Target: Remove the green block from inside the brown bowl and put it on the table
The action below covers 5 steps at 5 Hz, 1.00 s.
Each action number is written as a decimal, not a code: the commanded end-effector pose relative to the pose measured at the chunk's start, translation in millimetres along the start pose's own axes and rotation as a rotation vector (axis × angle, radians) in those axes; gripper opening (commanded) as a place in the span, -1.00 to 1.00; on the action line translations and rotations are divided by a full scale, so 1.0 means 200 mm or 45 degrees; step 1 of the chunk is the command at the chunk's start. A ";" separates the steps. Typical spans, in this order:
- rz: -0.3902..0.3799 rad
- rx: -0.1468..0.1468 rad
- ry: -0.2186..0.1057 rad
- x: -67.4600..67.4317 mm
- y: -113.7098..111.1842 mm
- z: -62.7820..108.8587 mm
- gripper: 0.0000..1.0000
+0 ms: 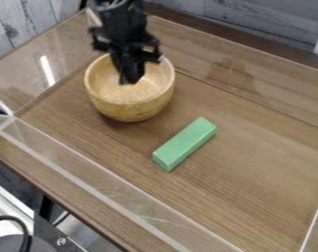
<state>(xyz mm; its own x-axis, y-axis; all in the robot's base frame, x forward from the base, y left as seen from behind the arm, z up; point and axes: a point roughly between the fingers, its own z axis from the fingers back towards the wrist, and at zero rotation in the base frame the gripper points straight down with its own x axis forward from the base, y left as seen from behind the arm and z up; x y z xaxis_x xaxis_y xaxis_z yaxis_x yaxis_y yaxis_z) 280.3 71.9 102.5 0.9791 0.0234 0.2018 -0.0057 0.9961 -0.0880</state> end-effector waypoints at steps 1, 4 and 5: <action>-0.067 -0.049 -0.083 0.04 -0.18 0.11 -1.00; -0.310 -0.240 0.007 -0.06 -0.64 -0.10 -1.00; -0.357 -0.283 0.050 -0.04 -0.70 -0.21 -1.00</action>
<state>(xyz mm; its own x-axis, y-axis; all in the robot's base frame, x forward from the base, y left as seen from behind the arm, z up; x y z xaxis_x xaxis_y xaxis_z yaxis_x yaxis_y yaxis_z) 270.9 -68.3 58.4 0.9560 -0.2503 0.1530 0.2831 0.9237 -0.2580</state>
